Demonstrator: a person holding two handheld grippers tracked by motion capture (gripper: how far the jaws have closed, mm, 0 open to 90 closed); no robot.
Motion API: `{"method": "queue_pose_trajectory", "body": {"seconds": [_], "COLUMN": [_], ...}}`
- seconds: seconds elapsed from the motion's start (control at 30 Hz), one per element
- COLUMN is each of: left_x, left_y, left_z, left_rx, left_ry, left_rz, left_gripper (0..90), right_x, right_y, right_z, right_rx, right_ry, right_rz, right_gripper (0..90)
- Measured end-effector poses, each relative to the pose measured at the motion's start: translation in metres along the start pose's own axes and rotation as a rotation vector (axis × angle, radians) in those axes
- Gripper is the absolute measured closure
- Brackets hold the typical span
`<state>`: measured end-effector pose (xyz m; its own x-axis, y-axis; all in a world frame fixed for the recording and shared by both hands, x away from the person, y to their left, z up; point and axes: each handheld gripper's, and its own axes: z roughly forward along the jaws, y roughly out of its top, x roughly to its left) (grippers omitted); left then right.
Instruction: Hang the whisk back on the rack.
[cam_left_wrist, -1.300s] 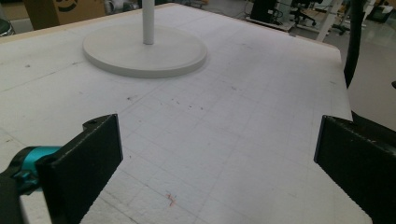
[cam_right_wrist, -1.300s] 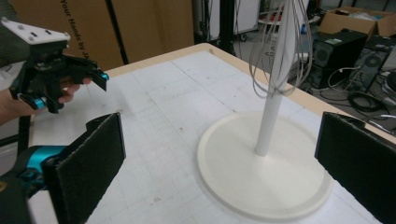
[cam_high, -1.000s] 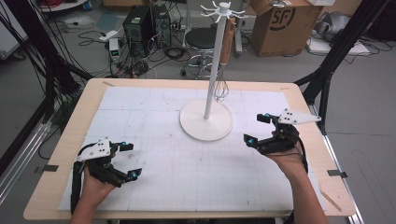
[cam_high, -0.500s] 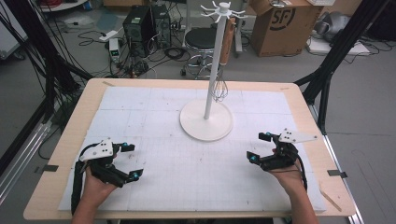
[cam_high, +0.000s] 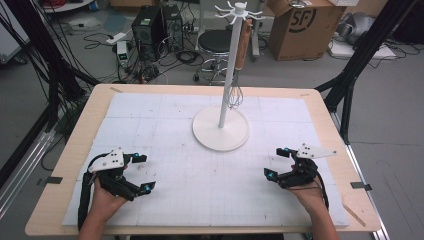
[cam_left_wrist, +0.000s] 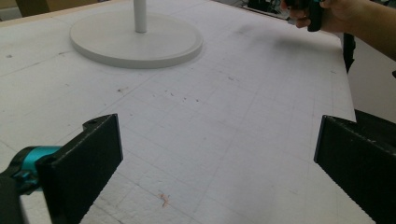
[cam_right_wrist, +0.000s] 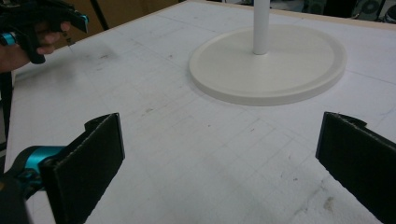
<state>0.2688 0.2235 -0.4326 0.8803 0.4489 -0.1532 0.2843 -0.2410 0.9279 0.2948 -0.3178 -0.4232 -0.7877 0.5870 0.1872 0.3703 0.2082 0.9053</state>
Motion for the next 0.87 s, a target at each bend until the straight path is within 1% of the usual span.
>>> {"method": "queue_pose_trajectory", "body": {"seconds": [0.17,0.2,0.27,0.33,0.43,0.53,0.6,0.87], "left_x": [-0.0015,-0.0016,-0.0015,-0.0015,-0.0011,-0.0011,-0.0012,-0.0015], "left_y": [-0.0004,-0.0007,-0.0007,-0.0005,-0.0009,-0.0009,-0.0007,-0.0005], "left_z": [-0.0020,-0.0026,-0.0033,-0.0036,-0.0025,-0.0025,-0.0030,-0.0030], "left_rx": [0.002,0.001,0.001,-0.005,0.002,0.002,0.000,0.001], "left_ry": [-0.004,0.001,-0.002,-0.001,-0.001,-0.001,0.000,0.000], "left_rz": [0.002,-0.001,0.000,-0.002,-0.002,-0.002,0.000,0.000], "left_gripper": [1.6,1.6,1.7,1.7,1.6,1.6,1.7,1.6], "right_x": [0.0005,0.0009,0.0001,0.0002,-0.0001,-0.0005,-0.0004,-0.0004], "right_y": [0.0008,0.0009,0.0009,0.0007,0.0002,0.0003,0.0003,-0.0004], "right_z": [0.0014,0.0018,0.0033,0.0041,0.0051,0.0053,0.0055,0.0071], "right_rx": [-0.004,-0.001,-0.003,0.004,0.010,0.008,0.009,0.023], "right_ry": [0.000,0.002,-0.001,0.004,0.019,0.017,0.014,0.016], "right_rz": [-0.002,0.003,-0.003,0.000,0.003,-0.002,0.004,0.004], "right_gripper": [0.2,0.2,0.2,0.2,0.2,0.2,0.2,0.2]}}
